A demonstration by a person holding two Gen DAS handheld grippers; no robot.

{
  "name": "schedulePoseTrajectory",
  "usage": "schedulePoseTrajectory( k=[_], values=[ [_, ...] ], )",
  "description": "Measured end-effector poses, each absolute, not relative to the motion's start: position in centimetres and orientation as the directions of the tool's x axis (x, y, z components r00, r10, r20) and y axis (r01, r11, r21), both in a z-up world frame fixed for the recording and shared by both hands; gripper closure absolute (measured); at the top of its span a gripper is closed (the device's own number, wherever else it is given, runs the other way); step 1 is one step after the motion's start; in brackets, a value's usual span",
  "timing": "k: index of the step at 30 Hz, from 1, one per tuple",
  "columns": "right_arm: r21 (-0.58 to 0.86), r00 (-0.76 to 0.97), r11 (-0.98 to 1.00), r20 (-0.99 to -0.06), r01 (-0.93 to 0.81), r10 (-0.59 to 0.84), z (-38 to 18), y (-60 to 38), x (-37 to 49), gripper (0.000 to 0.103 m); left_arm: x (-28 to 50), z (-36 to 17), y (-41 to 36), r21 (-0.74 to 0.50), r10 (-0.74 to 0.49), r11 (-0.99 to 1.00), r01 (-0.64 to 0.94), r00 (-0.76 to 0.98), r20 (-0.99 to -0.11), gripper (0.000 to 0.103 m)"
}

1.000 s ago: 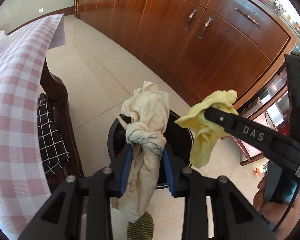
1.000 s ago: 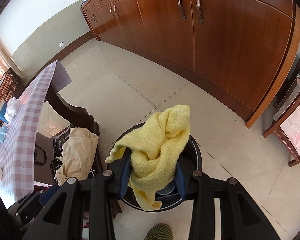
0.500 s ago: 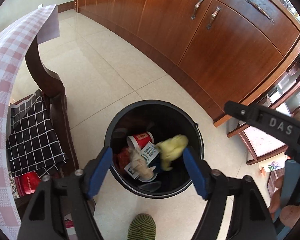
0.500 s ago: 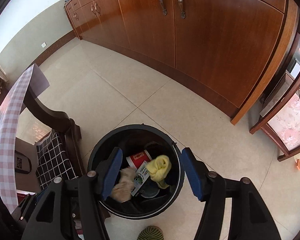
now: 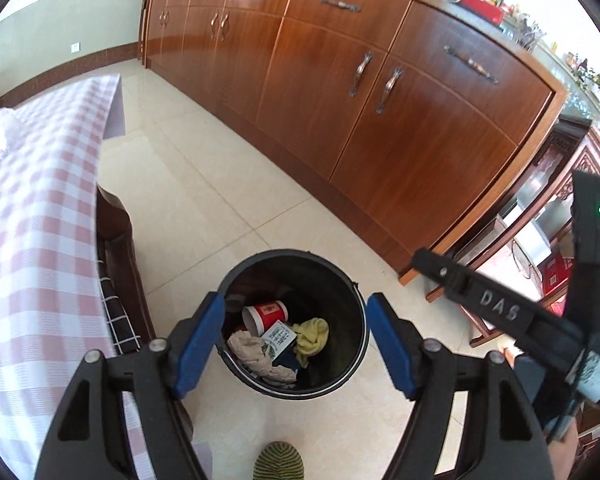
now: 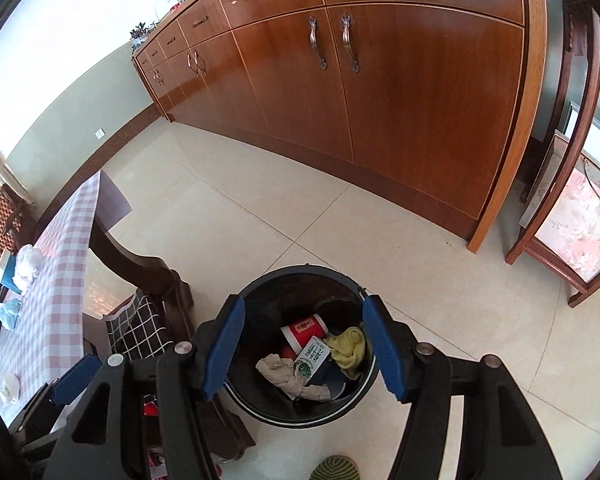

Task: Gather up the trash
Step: 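Move both open tools back over the table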

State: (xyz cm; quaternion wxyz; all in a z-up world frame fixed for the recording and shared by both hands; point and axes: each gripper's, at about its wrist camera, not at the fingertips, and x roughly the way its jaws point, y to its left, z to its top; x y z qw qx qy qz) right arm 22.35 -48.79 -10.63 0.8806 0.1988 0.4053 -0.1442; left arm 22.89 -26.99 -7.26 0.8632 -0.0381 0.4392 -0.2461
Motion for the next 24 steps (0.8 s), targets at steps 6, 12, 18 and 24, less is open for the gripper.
schedulePoseTrajectory(
  k=[6, 12, 18, 24],
  values=[
    [0.247, 0.67, 0.909, -0.741, 0.337, -0.047, -9.2, -44.8, 21.3, 0.039, 22.1, -4.7, -22.1, -0.249, -0.421, 0.901, 0.356, 0.574, -0.703, 0.028],
    [0.248, 0.708, 0.947, -0.706, 0.203, 0.033, -7.7, -38.7, 21.8, 0.039, 21.4, -3.4, -14.9, -0.191, -0.301, 0.953, 0.235, 0.67, -0.679, 0.028],
    [0.276, 0.714, 0.958, -0.686, 0.076, 0.141, -7.1, -32.5, 22.8, 0.039, 20.8, -3.5, -7.9, -0.137, -0.163, 0.986, 0.095, 0.721, -0.674, 0.028],
    [0.279, 0.691, 0.96, -0.687, -0.035, 0.225, -7.1, -26.6, 23.7, 0.039, 20.3, -4.5, -2.4, -0.121, -0.064, 0.992, -0.027, 0.728, -0.682, 0.028]
  ],
)
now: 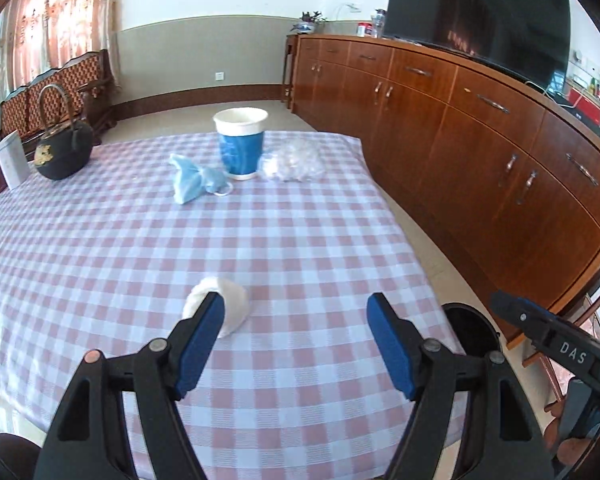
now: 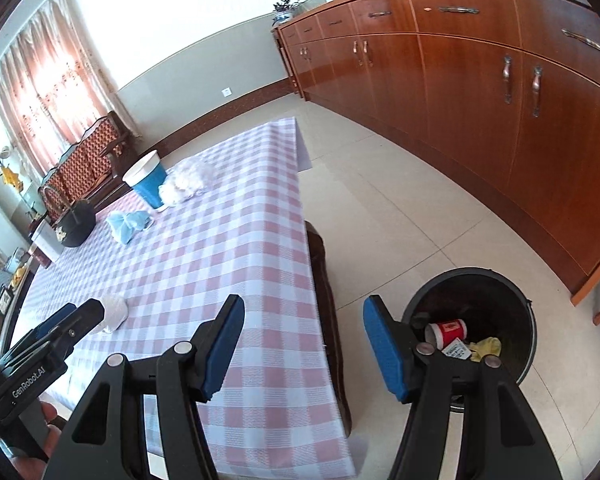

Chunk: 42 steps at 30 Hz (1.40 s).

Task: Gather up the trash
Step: 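Move both open tools back over the table, then lower the open left tool around the white tissue ball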

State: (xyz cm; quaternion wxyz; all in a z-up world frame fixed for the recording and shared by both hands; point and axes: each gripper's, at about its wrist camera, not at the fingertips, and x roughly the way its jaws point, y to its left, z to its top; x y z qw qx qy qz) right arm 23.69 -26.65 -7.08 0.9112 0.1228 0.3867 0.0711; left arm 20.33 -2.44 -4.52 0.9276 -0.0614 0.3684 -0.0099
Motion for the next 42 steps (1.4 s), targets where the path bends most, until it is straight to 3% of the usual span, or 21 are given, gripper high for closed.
schedulePoseTrajectory(
  k=[16, 28, 29, 35, 42],
  values=[
    [0.282, 0.643, 0.947, -0.699, -0.157, 0.315, -7.7, -19.4, 25.5, 0.039, 20.6, -7.5, 2.2, -0.098, 0.018, 0.987, -0.125, 0.698, -0.716, 0.028],
    [0.281, 0.621, 0.945, -0.715, -0.166, 0.322, -8.5, -18.5, 26.5, 0.039, 22.2, -9.2, 2.6, -0.113, 0.001, 0.986, -0.125, 0.674, -0.739, 0.028],
    [0.281, 0.619, 0.945, -0.716, -0.168, 0.323, -8.5, -18.3, 26.6, 0.039, 22.4, -9.3, 2.6, -0.112, 0.001, 0.986, -0.124, 0.672, -0.74, 0.029],
    [0.278, 0.615, 0.944, -0.717, -0.179, 0.328, -8.5, -17.3, 27.5, 0.039, 23.0, -9.4, 2.4, -0.101, 0.001, 0.989, -0.111, 0.677, -0.736, 0.06],
    [0.276, 0.609, 0.943, -0.721, -0.188, 0.332, -8.7, -16.4, 28.8, 0.039, 24.1, -9.3, 3.4, -0.143, -0.029, 0.983, -0.111, 0.683, -0.73, 0.064]
  ],
)
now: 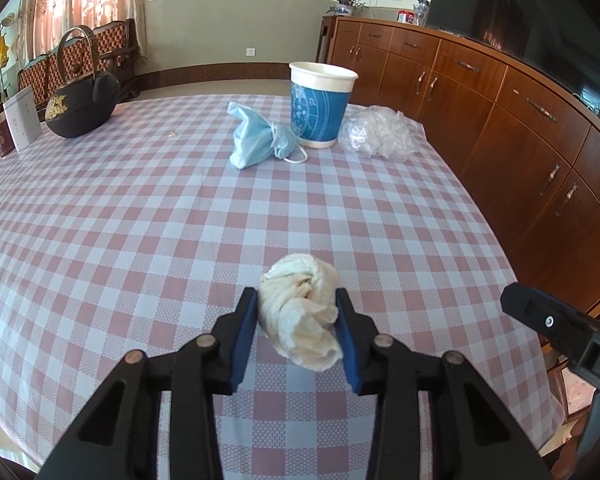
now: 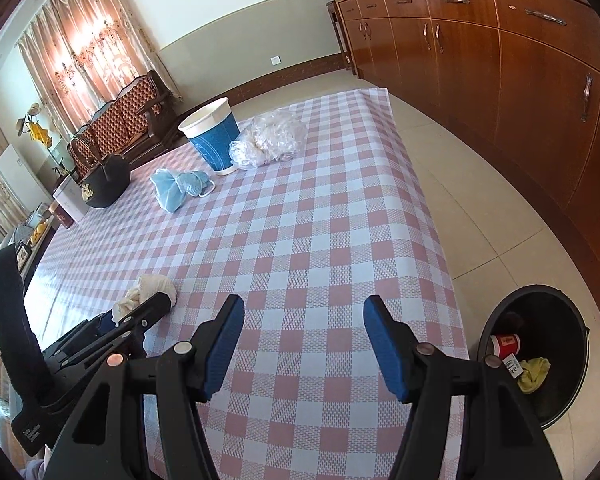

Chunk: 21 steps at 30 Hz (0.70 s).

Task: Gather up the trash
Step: 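Lower the open left tool around the white tissue ball, then close the left tool on the white tissue ball and lift it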

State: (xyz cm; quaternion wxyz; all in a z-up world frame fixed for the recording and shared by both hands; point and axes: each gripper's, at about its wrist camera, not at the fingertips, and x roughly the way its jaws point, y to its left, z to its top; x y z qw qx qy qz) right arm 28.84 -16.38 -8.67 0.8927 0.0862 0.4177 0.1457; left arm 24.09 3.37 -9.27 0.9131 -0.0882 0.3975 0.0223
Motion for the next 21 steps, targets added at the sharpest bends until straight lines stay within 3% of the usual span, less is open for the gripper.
schedulePoseTrajectory(
  k=[21],
  values=[
    [0.256, 0.588, 0.938, -0.732, -0.233, 0.345, -8.6, -11.1, 38.5, 0.039, 31.2, -7.3, 10.1, -0.185, 0.037, 0.957, -0.223, 0.727, -0.686, 0.064]
  ],
)
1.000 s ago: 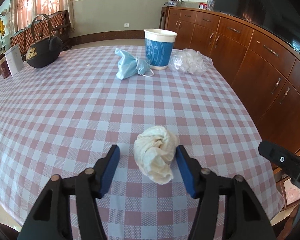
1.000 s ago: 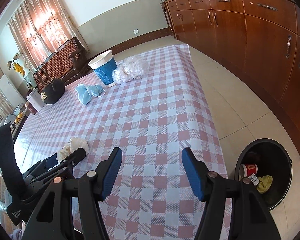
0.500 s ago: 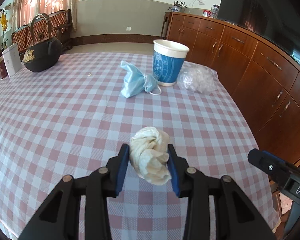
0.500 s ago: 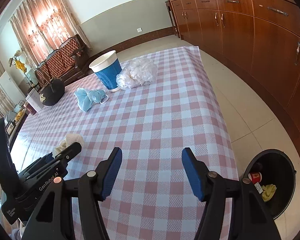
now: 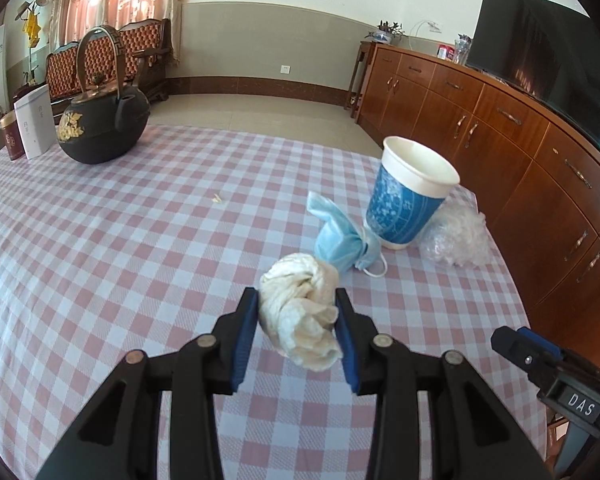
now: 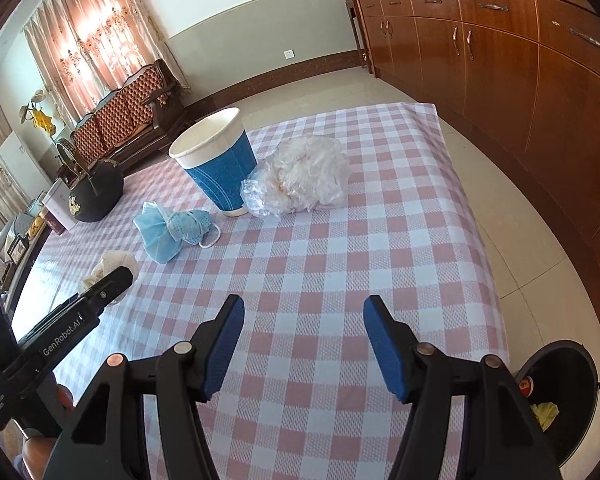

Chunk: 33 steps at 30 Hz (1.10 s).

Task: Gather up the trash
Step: 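Close the left tool on the white tissue ball and lift it, then hold the tissue in the left tool while the right tool closes on the clear plastic bag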

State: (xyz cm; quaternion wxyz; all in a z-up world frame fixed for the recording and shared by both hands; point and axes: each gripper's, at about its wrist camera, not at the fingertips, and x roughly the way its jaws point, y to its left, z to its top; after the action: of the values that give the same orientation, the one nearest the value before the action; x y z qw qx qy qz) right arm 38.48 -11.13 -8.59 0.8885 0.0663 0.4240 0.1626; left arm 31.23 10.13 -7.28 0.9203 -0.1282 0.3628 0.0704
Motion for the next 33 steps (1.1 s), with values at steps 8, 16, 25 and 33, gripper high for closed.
schedulePoseTrajectory(
  k=[8, 16, 25, 33],
  values=[
    [0.26, 0.6, 0.932, -0.714, -0.251, 0.36, -8.3, -9.1, 42.1, 0.028, 33.4, -7.2, 12.0, -0.197, 0.057, 0.947, -0.252, 0.738, -0.673, 0.064],
    [0.256, 0.604, 0.938, -0.717, -0.235, 0.347, -8.3, -7.9, 45.4, 0.023, 34.3, -7.7, 12.7, -0.216, 0.048, 0.941, -0.259, 0.736, -0.675, 0.064],
    [0.225, 0.612, 0.956, -0.735, -0.187, 0.292, -8.9, -8.1, 47.1, 0.022, 34.8, -8.1, 12.9, -0.241, 0.025, 0.936, -0.255, 0.734, -0.679, 0.064],
    [0.233, 0.63, 0.966, -0.734, -0.114, 0.252, -9.2, -10.8, 47.3, 0.022, 35.1, -8.0, 13.0, -0.257, 0.008, 0.935, -0.244, 0.74, -0.672, 0.064]
  ],
)
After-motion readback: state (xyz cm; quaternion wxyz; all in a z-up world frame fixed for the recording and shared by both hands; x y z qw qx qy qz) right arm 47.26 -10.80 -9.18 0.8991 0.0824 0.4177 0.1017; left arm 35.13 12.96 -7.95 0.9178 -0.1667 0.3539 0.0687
